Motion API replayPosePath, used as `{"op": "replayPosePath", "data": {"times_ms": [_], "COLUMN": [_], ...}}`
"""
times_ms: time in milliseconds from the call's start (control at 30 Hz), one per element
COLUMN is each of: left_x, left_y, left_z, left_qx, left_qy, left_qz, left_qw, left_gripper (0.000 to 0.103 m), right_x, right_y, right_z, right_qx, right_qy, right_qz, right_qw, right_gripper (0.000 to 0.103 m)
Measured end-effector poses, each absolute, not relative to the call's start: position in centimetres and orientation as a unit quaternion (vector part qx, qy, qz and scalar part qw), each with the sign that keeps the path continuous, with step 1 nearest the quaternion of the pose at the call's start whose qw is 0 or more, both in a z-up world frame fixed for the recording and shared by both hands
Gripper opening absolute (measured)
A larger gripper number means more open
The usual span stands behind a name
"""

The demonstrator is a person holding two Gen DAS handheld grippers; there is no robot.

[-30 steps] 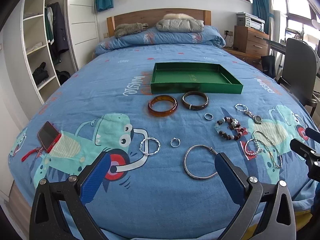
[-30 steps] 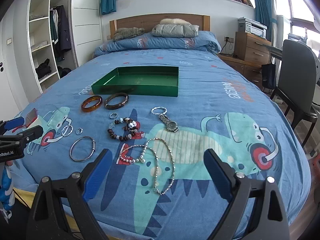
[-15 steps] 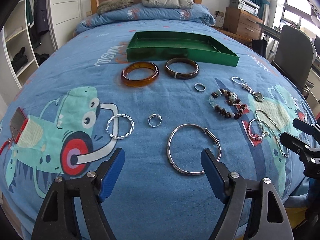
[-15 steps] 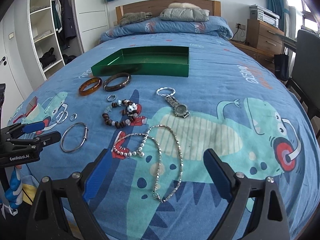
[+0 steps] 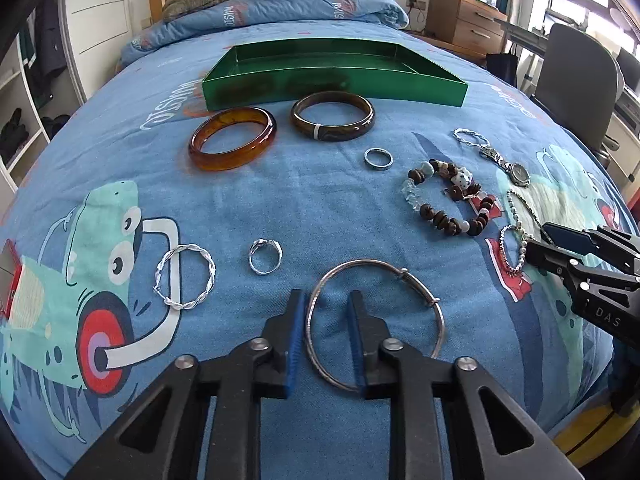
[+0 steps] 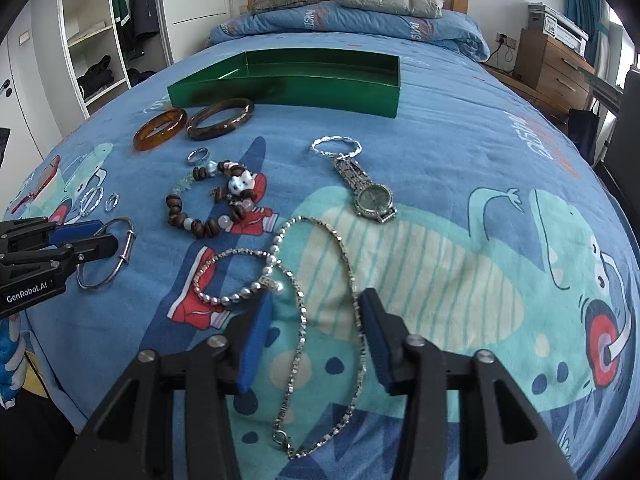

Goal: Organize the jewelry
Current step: 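Grasp the plain silver bangle with the left tool while the right tool grasps the chain necklace, then carry the silver bangle and chain necklace into the green tray and release both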

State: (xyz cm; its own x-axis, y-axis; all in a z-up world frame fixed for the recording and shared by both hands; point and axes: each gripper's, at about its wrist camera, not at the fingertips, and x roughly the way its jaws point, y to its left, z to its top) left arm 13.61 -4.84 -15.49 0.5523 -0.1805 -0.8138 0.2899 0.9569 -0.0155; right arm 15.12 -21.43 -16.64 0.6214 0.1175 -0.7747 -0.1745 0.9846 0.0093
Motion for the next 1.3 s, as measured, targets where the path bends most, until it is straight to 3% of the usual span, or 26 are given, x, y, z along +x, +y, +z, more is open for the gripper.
{"op": "replayPosePath", "data": {"times_ms": [100,400,800,1000,1300], "left_x": [13.5,12.7,12.2,15.7,28.6], "left_y": [-5.0,-4.7,-4.9,-4.9,-5.8], "left_z": [-15.4,-13.1,-7.1,-4.1,-2.4], "left_qx": [0.064,0.059,0.065,0.053,0.031], "left_qy": [0.451,0.426,0.375,0.355,0.349], "left_qz": [-0.134,-0.129,-0.141,-0.136,-0.097], "left_qw": [0.880,0.893,0.914,0.923,0.932], "left_gripper": [0.004,0.004,0.004,0.004,0.004], "right_x": [15.3,12.8,11.6,15.9,28.8], "right_y": [-21.9,-21.7,-21.2,-21.6,-19.9], "right_z": [-16.6,-14.0,-6.5,-2.6,-0.7], "right_qx": [-0.035,-0.025,-0.024,-0.017,-0.002], "right_qy": [0.430,0.397,0.317,0.277,0.260], "right_qz": [0.082,0.090,0.093,0.090,0.104], "right_qw": [0.898,0.913,0.944,0.956,0.960], "right_gripper": [0.005,0.004,0.004,0.004,0.004]}}
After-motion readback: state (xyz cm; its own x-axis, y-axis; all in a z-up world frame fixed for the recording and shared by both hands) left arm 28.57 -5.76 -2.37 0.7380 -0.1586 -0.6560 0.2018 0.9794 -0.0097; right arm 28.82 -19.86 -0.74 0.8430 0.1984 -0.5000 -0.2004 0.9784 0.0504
